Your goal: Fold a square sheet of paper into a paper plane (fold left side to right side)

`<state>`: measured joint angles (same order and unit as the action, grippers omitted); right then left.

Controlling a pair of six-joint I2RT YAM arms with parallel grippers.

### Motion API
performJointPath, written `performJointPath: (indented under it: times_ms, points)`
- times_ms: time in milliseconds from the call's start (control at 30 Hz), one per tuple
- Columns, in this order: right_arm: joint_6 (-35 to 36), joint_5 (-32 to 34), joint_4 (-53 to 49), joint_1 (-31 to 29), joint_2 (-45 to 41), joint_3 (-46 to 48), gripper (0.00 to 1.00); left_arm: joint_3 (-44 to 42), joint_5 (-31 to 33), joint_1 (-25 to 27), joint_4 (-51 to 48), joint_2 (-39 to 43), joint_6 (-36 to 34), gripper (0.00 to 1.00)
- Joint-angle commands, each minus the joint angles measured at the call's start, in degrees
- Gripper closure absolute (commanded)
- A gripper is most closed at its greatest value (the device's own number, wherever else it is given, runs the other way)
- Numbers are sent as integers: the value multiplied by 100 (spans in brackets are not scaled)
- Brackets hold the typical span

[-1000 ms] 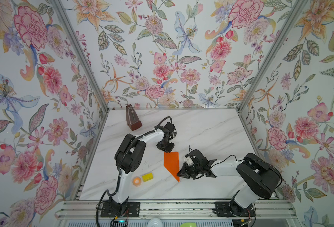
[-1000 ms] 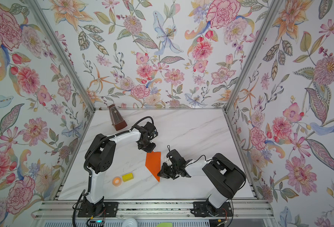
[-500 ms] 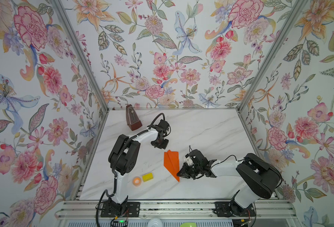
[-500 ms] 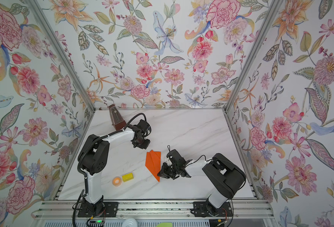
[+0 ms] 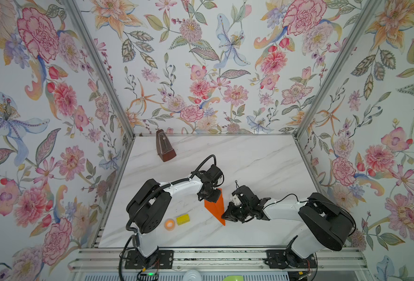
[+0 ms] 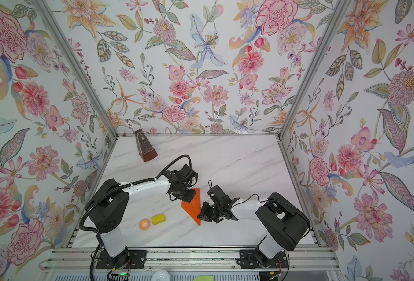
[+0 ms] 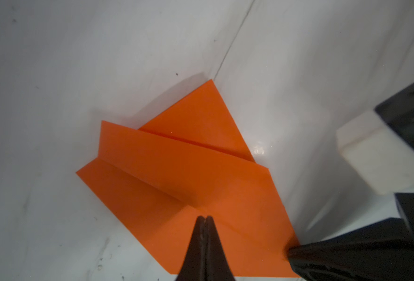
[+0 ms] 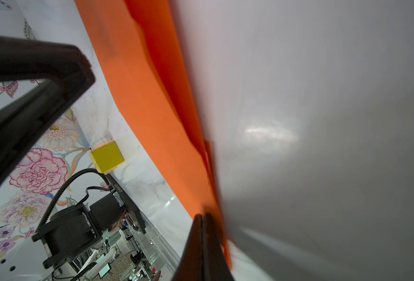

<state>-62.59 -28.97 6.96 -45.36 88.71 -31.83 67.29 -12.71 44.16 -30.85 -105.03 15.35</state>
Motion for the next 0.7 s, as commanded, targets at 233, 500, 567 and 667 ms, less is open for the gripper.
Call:
performJointPath:
  times_ms: [233,500,567,667]
  points:
    - [412,121,-711,378,-731,-264,77,-312,-242,-9,466,-322,87,99]
    - [974,-357,-497,1351,-75,-360,70,-392,-300,5,475,-394,-140,99]
    - [1056,-600,-256,1590,186,-437,68,-417,-377,5,537,-395,-179,99]
    - [1135,-780,-43,1733,572,-618,67,-458,-463,-4,602,-386,-226,99]
